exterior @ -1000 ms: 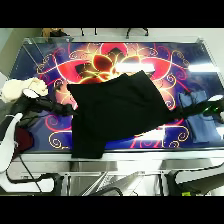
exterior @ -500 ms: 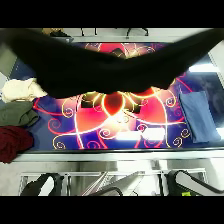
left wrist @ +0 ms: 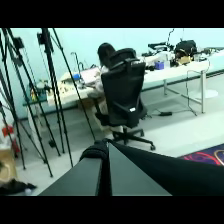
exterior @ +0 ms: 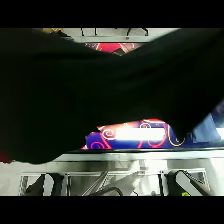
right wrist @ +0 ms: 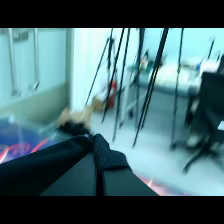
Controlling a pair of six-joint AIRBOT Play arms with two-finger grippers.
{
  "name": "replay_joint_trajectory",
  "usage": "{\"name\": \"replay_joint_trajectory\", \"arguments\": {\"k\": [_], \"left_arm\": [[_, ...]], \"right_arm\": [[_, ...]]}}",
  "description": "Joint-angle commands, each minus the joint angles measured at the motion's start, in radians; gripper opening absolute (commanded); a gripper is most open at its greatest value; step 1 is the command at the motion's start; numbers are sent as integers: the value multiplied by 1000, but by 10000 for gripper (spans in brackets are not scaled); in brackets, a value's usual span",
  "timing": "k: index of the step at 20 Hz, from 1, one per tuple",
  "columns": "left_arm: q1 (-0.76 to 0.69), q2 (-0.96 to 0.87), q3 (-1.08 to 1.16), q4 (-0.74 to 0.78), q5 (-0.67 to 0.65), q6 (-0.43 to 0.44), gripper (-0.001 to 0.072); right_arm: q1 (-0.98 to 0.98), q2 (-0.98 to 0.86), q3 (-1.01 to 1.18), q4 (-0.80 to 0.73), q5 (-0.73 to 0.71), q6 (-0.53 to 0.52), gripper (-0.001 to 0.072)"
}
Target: Fold the shirts.
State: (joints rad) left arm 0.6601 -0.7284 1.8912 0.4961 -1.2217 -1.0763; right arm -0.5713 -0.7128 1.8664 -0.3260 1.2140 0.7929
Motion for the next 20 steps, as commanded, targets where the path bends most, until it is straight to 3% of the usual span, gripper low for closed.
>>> {"name": "replay_joint_trajectory", "arguments": {"k": [1,5,10,12,15,20], "left_arm": [[-56,-80,-104,-26,-99,56,14],[-273,-278,-321,58,-148,66,15],[-468,-553,-546,288,95,65,14],[-486,-675,-539,297,174,55,14],[-486,-846,-412,298,174,11,15],[-512,-1027,-193,327,138,-57,14]], "right_arm": [[2,-95,-60,-1,182,66,27],[3,-201,-360,50,192,-13,27],[66,-418,-659,41,27,-145,27],[127,-552,-667,35,-64,-172,27],[198,-703,-596,34,-231,-204,26],[243,-869,-356,31,-252,-158,26]]}}
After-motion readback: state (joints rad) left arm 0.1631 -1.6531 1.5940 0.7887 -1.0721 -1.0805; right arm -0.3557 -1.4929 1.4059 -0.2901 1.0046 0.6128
